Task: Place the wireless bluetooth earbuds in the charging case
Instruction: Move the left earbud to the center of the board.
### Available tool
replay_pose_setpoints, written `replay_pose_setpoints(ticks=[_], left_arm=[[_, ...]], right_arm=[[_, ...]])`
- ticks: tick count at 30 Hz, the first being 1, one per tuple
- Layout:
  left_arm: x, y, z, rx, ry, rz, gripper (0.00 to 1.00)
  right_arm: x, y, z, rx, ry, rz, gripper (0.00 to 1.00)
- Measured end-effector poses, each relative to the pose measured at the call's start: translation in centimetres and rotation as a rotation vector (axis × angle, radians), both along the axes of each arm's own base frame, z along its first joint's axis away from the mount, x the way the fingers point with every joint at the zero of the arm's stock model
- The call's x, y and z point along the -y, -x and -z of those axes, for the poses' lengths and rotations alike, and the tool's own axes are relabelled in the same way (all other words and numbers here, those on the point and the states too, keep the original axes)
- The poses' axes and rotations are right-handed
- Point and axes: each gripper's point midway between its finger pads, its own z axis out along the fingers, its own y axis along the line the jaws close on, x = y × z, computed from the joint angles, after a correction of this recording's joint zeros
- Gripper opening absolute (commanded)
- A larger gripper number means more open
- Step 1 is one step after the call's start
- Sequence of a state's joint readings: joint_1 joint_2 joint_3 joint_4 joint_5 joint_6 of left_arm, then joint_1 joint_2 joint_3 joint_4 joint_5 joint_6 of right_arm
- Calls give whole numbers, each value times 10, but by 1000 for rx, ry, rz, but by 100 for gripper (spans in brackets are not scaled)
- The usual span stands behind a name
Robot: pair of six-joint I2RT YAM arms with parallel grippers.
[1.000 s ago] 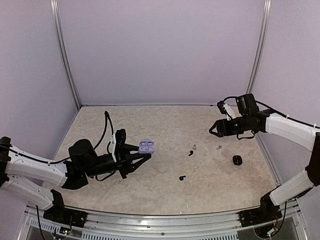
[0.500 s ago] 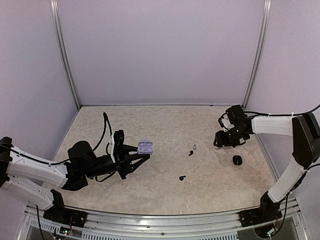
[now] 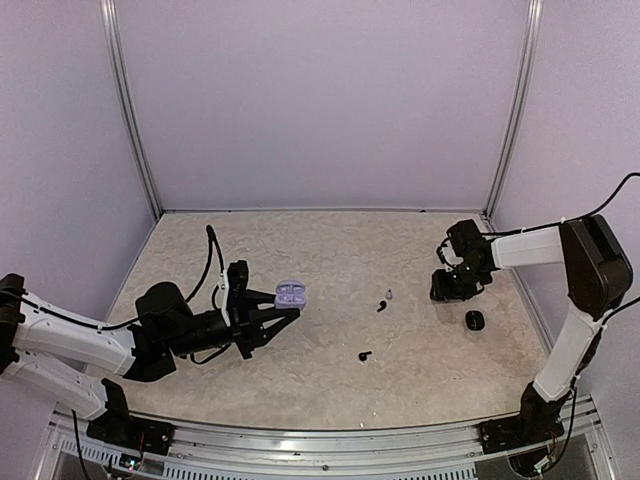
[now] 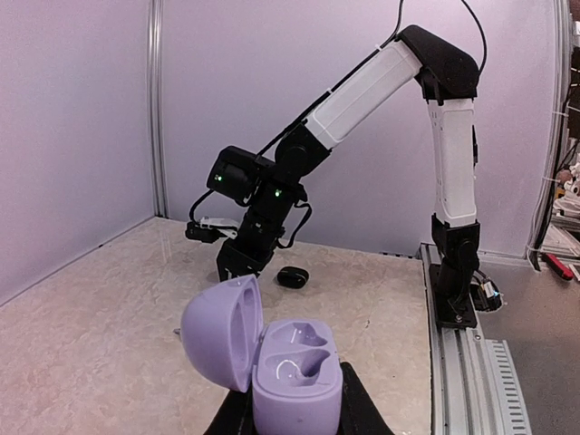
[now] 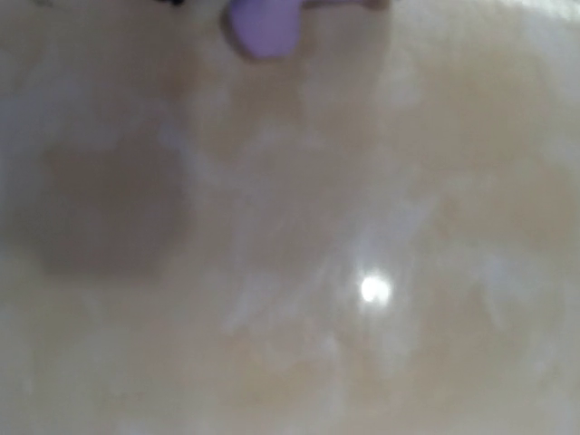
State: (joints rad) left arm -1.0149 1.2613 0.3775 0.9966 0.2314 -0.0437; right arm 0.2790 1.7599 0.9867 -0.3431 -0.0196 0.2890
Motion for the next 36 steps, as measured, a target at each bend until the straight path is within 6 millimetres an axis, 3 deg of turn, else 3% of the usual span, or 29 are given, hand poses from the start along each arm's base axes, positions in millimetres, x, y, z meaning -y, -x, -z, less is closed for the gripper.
replay_pose_setpoints(ticks=[3, 11, 26, 33, 36], left_arm=[[-1, 0, 2, 0, -4, -1, 0], [-2, 0, 5, 0, -9, -4, 0], [-3, -2, 5, 3, -10, -11, 0], [-3, -3, 5, 6, -11, -12, 0], [-4, -2, 4, 7, -9, -12, 0]], right_arm=[[-3, -5, -1, 11, -12, -6, 47], [-16, -16, -1, 15, -56, -50, 29], [-46, -2, 0, -3, -82, -217, 15], [-83, 22, 0, -27, -105, -346, 13], [-111, 52, 0, -57, -126, -442, 14]])
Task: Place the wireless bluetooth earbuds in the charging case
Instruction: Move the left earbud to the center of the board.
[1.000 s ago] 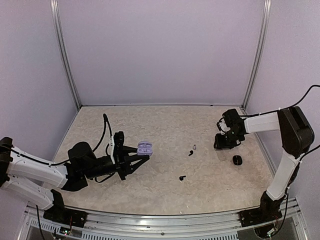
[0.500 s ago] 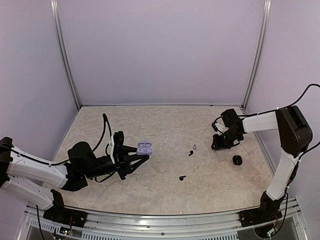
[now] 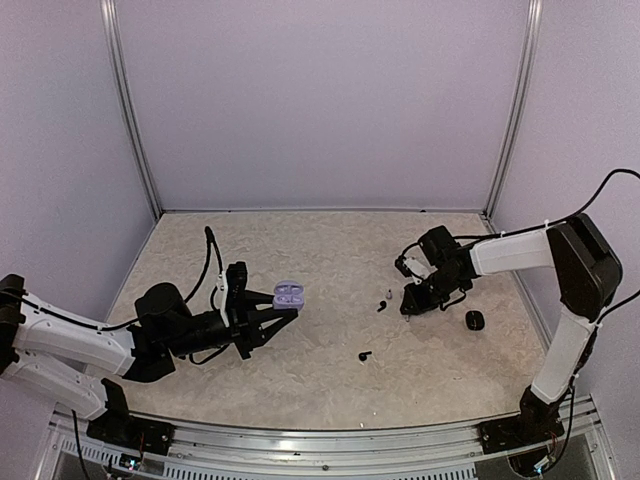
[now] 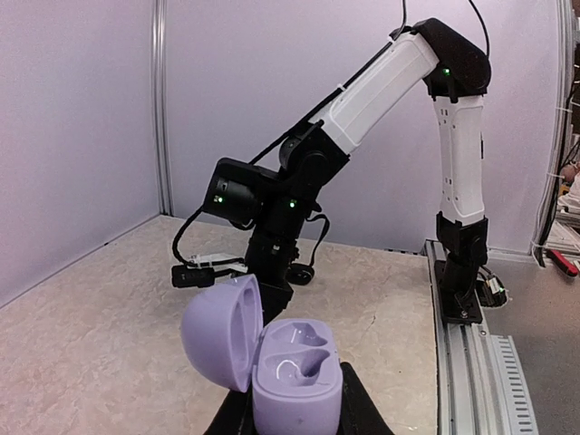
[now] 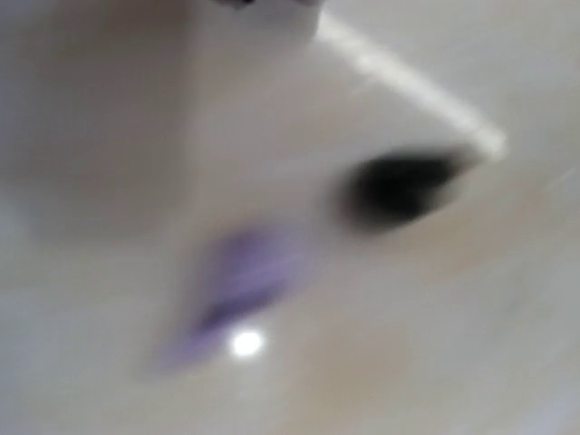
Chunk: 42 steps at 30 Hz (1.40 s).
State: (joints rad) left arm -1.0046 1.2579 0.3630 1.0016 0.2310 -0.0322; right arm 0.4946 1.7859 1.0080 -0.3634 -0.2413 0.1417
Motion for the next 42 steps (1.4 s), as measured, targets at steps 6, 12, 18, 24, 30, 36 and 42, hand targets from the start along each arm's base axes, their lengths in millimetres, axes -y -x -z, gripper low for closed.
replay_pose_setpoints(ticks=[6, 12, 18, 24, 30, 36, 42], left_arm=[[0, 0, -1, 1, 1, 0, 0], [0, 0, -1, 1, 2, 0, 0], [-2, 1, -3, 0, 1, 0, 0], [-4, 2, -7, 7, 4, -1, 0], [-6, 1, -2, 1, -23, -17, 0], [-9, 1, -7, 5, -16, -27, 0], [-9, 0, -7, 4, -17, -28, 0]], right_arm=[[-42, 69, 0, -61, -24, -185, 15], [-64, 120, -2, -101, 4, -334, 15], [-60, 140, -3, -134, 93, -395, 18], [-65, 159, -8, -134, 146, -486, 25], [-60, 169, -7, -163, 206, -514, 36], [-58, 159, -18, -162, 261, -470, 39], [-54, 160, -22, -196, 281, -409, 37]])
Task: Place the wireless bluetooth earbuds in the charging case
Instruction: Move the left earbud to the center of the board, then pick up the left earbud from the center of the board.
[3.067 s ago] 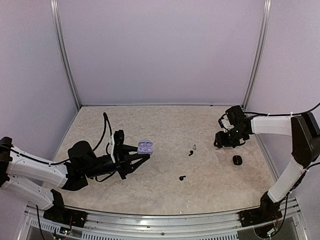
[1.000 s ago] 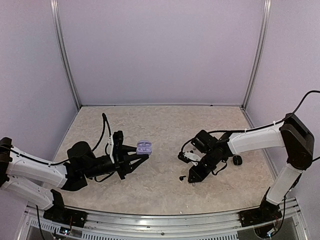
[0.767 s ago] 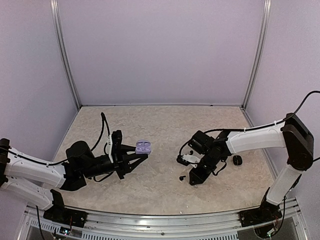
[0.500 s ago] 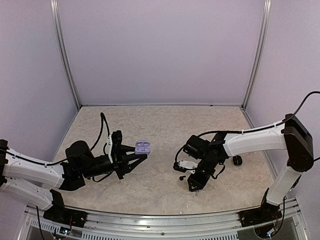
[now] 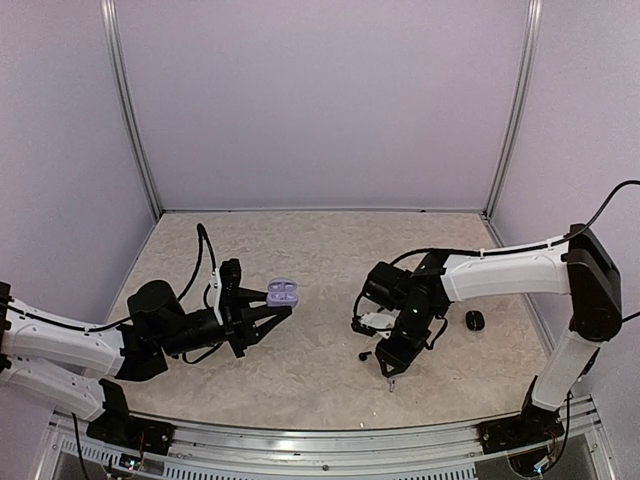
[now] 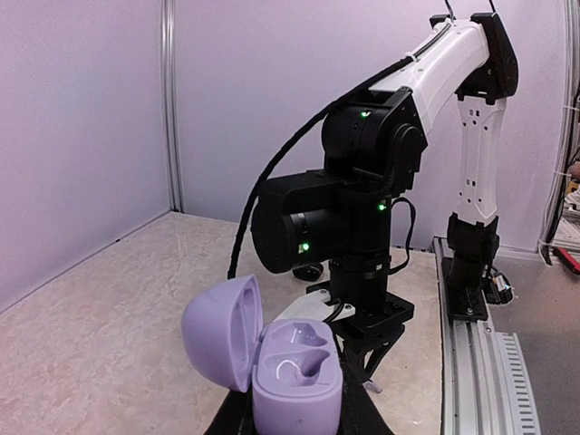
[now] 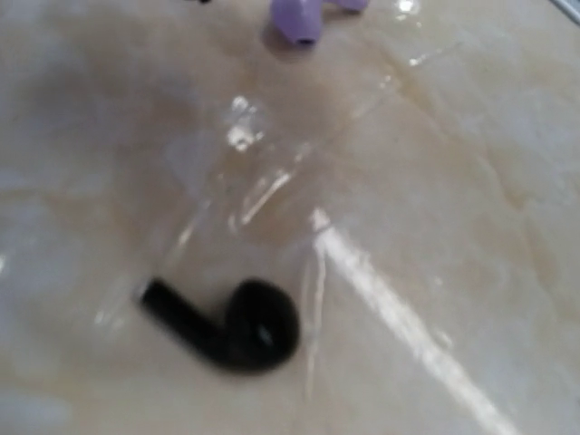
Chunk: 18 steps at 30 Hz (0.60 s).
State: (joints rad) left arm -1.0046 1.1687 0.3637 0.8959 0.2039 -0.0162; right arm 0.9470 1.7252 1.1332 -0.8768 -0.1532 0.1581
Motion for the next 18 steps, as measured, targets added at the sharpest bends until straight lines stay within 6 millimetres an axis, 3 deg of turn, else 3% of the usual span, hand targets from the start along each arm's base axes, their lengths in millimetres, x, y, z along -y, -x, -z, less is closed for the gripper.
replay_pose_setpoints(ticks=[8, 18], left_arm=[[0, 0, 0, 0, 1, 1, 0], [2, -1, 2, 0, 1, 2, 0]], right_arm=[[12, 22, 15, -104, 27, 76, 31], [7, 24, 19, -131, 11, 94, 32]])
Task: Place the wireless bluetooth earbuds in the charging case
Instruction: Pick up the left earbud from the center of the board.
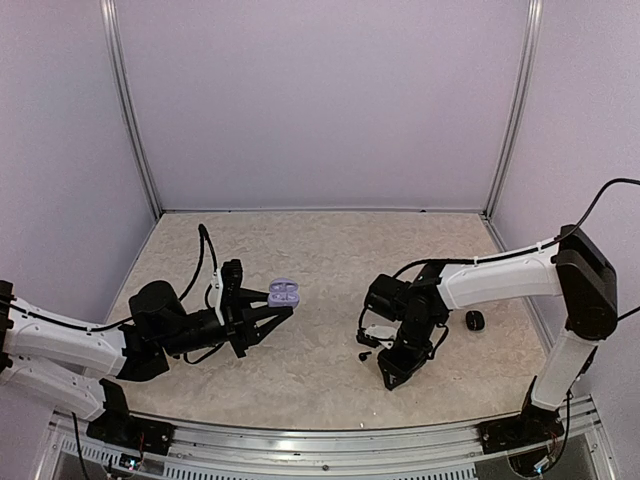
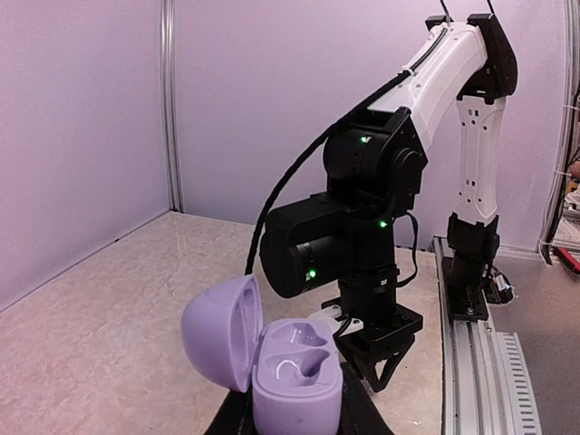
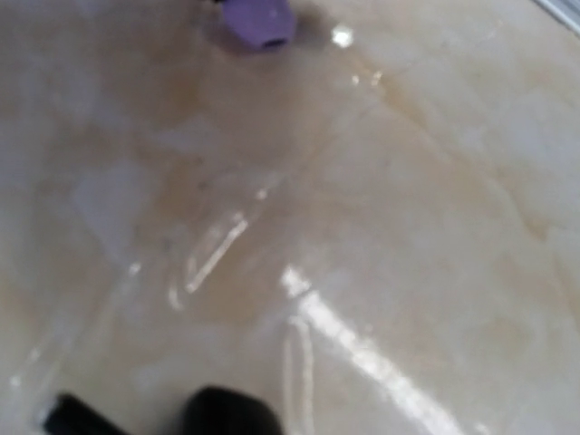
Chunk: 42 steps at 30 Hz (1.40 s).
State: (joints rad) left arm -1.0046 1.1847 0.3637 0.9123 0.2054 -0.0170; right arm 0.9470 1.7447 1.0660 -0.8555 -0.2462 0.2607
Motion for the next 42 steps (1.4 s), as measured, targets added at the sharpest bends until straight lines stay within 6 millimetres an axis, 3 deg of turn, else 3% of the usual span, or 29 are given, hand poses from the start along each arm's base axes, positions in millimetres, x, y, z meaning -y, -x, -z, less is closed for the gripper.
replay_pose_setpoints(ticks=[14, 20, 29, 42], left_arm=[[0, 0, 0, 1, 0, 0, 0], [0, 0, 0, 1, 0, 0, 0], [0, 0, 0, 1, 0, 0, 0], [0, 0, 0, 1, 0, -1, 0]], right_arm=[[-1, -6, 4, 36, 33, -56, 25], [2, 6, 9, 49, 90, -144, 37], [7, 6, 8, 72, 141, -168, 28], [10, 2, 6, 76, 194, -168, 33]])
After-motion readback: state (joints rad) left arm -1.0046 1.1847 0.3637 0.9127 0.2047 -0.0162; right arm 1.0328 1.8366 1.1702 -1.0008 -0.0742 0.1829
